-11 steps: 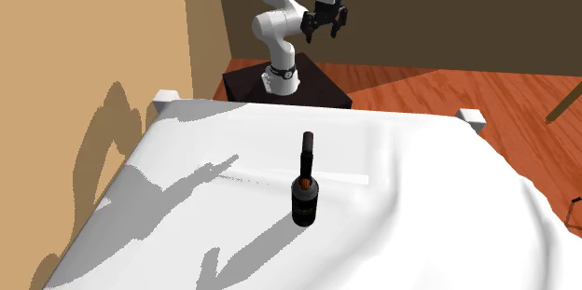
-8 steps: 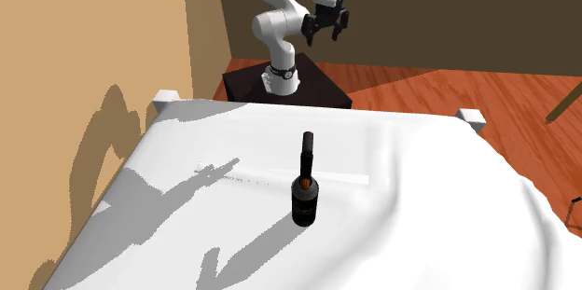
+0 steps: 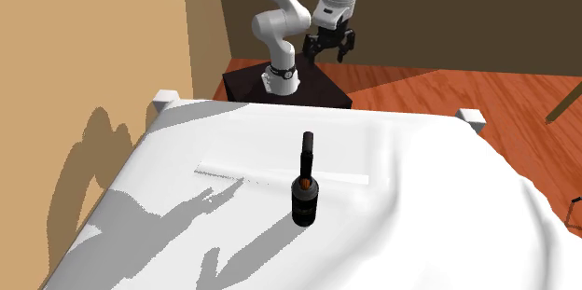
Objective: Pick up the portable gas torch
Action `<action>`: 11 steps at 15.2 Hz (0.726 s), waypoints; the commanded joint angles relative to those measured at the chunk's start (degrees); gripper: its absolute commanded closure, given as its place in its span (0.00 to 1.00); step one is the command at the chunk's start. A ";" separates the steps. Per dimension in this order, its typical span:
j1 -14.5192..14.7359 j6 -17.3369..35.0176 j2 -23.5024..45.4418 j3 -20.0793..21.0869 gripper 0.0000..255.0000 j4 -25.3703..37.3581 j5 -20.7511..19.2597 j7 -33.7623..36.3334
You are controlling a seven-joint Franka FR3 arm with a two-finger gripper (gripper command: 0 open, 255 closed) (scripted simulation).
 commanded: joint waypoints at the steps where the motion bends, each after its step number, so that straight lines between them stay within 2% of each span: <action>1: -0.76 1.18 4.31 -0.70 0.00 3.47 -0.15 0.42; 11: -3.99 3.88 24.29 -4.18 0.00 22.36 0.77 2.12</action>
